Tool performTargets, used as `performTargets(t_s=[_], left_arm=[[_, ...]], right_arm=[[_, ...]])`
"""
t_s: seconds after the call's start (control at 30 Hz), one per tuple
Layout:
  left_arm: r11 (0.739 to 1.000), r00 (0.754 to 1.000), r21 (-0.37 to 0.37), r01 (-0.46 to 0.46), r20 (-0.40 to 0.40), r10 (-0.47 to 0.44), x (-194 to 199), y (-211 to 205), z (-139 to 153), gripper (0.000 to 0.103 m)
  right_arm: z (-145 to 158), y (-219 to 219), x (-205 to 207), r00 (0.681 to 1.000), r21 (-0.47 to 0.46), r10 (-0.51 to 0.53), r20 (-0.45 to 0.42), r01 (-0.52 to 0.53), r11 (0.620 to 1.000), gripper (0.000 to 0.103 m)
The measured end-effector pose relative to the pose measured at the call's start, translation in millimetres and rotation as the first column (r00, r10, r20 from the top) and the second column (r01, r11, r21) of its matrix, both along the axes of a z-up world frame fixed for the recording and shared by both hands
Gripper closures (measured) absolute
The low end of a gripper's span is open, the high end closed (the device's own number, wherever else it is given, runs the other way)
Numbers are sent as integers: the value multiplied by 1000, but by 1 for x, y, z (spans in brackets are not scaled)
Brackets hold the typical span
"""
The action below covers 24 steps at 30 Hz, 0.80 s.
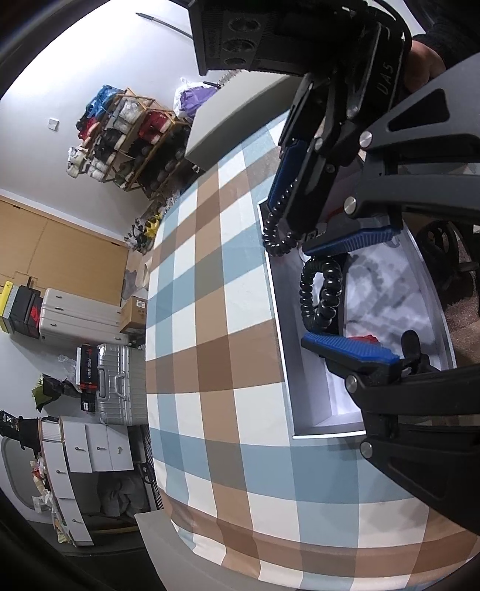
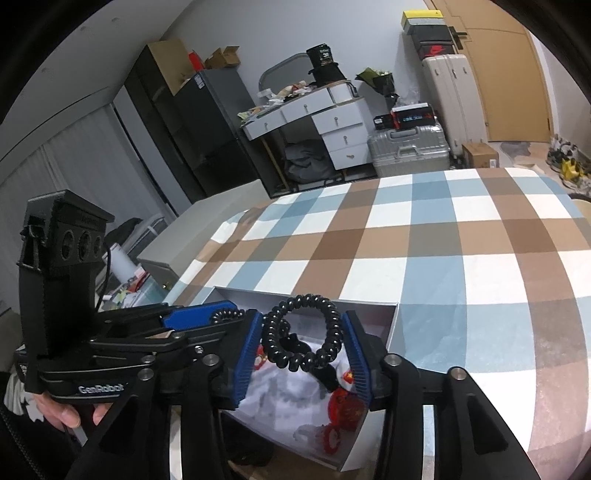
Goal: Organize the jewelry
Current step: 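Carry both hair ties into the grey box and open both grippers, then lift both grippers out of the box and move back to the pile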
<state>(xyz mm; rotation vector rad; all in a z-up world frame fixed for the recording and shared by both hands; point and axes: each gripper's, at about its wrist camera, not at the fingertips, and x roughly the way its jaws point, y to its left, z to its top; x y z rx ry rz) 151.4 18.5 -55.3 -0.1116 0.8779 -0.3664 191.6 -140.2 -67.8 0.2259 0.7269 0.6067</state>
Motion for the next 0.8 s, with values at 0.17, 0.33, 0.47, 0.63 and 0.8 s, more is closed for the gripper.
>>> performTargets(t_s=[0.17,0.33,0.47,0.63,0.8], left_arm=[[1000,1000,21,-5,-25,5,1,-1,-4,45],[1000,1000,-8,-20,-8,20,-9,5,1,37],[999,999,-13,-50,19,50,-19,8,7,28],[996,994,-22,-89,55,90,-32,15,17,23],[994,990,-37,-103,96,106,-49,19,27,23]], right_arm=[[1,-8,-2,999,34,-25,-21,25,999,49],[8,-18,-16,996,32,-86,2,86,996,28],[15,-23,-29,994,50,-109,7,108,993,23],[32,-26,-51,986,45,-152,69,149,988,7],[46,-27,-74,979,65,-157,129,149,987,0]])
